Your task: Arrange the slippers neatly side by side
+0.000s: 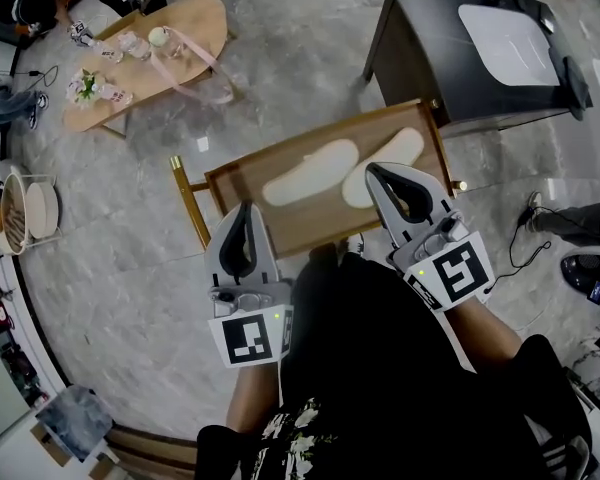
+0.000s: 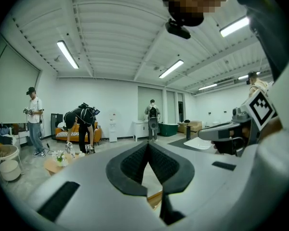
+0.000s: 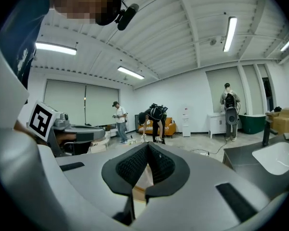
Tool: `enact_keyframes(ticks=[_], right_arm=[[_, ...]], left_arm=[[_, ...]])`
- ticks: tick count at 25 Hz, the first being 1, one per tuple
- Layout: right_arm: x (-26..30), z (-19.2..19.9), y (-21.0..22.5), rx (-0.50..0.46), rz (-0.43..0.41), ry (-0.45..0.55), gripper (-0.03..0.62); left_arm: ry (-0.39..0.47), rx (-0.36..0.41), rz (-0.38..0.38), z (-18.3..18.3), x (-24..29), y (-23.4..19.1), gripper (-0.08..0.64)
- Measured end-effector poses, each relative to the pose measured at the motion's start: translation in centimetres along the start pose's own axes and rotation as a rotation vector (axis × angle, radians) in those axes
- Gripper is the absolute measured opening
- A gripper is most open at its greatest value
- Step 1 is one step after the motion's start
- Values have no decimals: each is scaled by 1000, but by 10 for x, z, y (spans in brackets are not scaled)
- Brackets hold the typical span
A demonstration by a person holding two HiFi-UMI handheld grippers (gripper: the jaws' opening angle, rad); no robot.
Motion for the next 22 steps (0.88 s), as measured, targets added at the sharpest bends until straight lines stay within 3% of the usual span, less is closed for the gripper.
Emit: enact_keyframes(ticks=[6,14,20,21,22], right_arm=[[25,-2,-11,-54,2,-26,-9],[33,12,-5,-39,81,-82,-9],[40,27,10,-7,60,-116,-9],[43,29,14,-4,49,-120,-9],[44,32,19,-3,38,-127,-9]], left_arm=[[-23,-6,27,9,10,-24,2],[-66,-26,112,32,25,-32,2],[-132,-3,165,52,45,-25,3],[-144,0,163,56,51,-23,12],[-156,-4,158,60,56,-21,78]])
Point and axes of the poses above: the fingertips, and each gripper's own axes: x forward along the fingers, y to its right, z out of its underside, the point moved 5 cm from there along -x, backward along the fingers, and after that the axes turned 3 degrees about y, right-handed, at the moved point
